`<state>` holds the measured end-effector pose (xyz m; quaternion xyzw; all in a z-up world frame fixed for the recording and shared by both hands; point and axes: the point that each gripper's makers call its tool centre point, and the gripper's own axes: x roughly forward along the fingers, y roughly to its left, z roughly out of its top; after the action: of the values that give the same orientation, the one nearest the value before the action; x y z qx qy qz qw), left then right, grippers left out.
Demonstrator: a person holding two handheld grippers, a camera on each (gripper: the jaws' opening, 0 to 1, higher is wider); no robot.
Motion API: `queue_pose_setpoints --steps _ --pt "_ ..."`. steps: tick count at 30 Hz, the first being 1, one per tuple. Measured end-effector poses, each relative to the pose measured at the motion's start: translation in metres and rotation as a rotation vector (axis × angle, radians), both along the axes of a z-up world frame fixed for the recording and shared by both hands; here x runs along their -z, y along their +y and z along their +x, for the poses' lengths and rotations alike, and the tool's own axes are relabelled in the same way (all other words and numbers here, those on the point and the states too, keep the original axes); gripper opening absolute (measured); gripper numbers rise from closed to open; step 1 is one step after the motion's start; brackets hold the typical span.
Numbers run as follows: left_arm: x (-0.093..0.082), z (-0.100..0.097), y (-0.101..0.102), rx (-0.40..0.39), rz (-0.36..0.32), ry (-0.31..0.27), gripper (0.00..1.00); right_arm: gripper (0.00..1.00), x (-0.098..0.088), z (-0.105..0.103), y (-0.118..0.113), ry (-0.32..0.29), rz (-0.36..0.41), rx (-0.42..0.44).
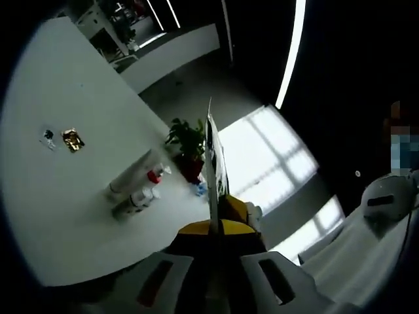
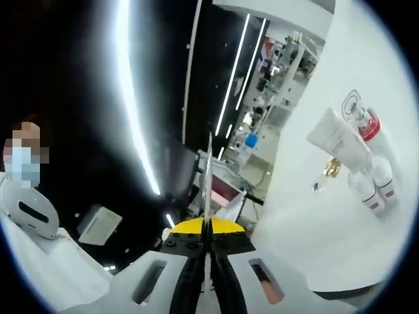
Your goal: Arrange the skincare products in the storage area until every visible bottle or jar stands upright without overlapping.
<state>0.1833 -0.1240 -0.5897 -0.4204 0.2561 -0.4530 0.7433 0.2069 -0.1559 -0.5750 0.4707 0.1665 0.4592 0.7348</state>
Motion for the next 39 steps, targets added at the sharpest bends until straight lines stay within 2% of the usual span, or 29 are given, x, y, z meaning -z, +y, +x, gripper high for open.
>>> queue_pose_setpoints --steps 5,10,15,19,30,39 --pt "0.003 0.001 0.000 -0.001 -0.038 0.047 0.01 0.02 0.002 0.001 0.000 -0.008 -0.024 0.007" --pt "0.008 0.003 0.000 -0.006 -0.063 0.093 0.00 0.05 0.006 0.005 0.000 -0.080 -0.112 0.041" --pt "0.013 0.006 0.003 -0.016 -0.073 0.121 0.00 0.23 0.010 0.001 0.007 -0.171 -0.221 0.010" --pt "0.016 0.010 0.006 -0.027 -0.084 0.139 0.00 0.35 0.013 -0.003 0.013 -0.210 -0.273 -0.016" --pt "0.030 0.020 0.016 -0.066 -0.095 0.194 0.00 0.62 0.024 -0.006 0.021 -0.272 -0.392 -0.056" --pt "0.043 0.028 0.021 -0.089 -0.087 0.236 0.00 0.88 0.049 -0.003 0.013 -0.347 -0.597 -0.061"
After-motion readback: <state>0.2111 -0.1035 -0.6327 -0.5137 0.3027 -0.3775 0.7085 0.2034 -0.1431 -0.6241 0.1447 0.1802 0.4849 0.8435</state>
